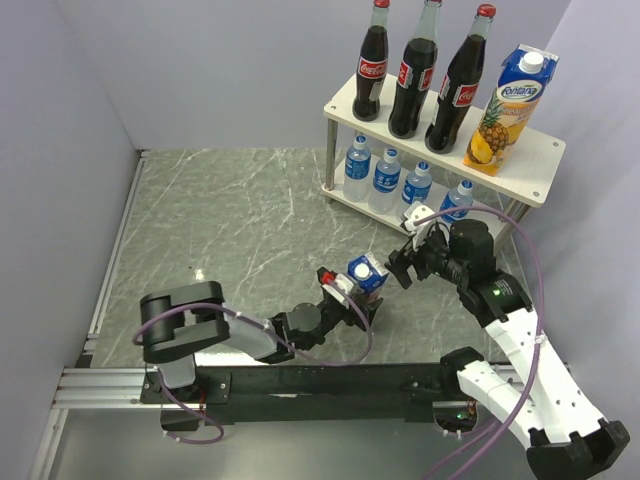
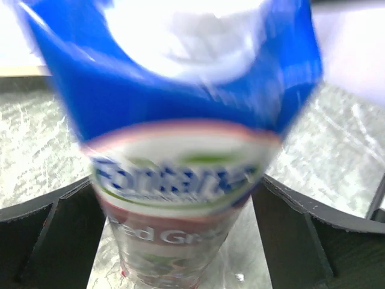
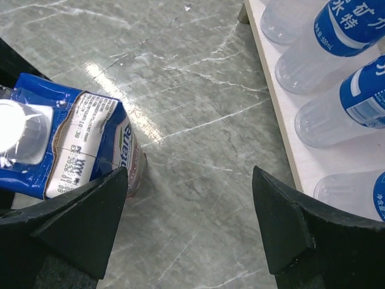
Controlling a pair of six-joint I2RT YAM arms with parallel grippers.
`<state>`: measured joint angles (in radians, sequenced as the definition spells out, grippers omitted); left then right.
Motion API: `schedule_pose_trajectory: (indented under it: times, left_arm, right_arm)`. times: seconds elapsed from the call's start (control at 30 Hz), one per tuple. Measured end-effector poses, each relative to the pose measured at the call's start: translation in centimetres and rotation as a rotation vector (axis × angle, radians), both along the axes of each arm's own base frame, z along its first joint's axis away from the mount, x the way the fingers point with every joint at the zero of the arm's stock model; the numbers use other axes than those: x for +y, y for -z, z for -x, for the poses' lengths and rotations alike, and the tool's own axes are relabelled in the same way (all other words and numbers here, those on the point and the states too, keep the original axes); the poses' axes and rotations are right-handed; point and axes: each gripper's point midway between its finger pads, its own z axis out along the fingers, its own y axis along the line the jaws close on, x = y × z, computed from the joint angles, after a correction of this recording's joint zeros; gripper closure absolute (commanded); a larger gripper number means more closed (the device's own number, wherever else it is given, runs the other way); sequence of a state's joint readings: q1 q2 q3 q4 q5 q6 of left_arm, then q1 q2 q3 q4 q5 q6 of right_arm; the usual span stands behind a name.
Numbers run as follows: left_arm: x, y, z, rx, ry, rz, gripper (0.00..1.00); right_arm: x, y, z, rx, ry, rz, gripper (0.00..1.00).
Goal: Place and organize the beverage onto the shelf
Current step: Adjust the drink at the center of the board.
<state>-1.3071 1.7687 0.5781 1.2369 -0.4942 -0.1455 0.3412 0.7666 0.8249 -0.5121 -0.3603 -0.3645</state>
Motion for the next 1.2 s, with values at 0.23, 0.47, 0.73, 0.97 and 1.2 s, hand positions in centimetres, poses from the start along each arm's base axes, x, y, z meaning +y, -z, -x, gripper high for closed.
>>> schedule_pose_trajectory:
  times: [0.23,0.47,0.73,0.97,1.2]
  left_arm:
    - [0.6,-2.0,1.1,0.011,0.037,-0.003,0.01]
    - [1.0,-3.2,4.0,0.029,0.155,-0.072,0.01]
    - [2.6,-6.9,6.2,0.025,0.222,-0.068,0.01]
    - [3.6,-4.4,4.1,0.078,0.127,-0.134,0.0]
    - [4.4,-4.6,3.8,0.09,0.112,-0.144,0.0]
  right_arm:
    - [-0.6,0.1,0.6,0.006,0.021,0.005,0.11]
    - [-1.4,0.4,1.1,0.048,0.075,0.01,0.11]
    - [-0.9,-0.7,2.0,0.07,0.068,-0.047,0.11]
    - [1.0,1.0,0.9,0.209,0.02,-0.056,0.11]
    - [0.5,0.6,0.3,0.211,0.054,-0.038,0.1]
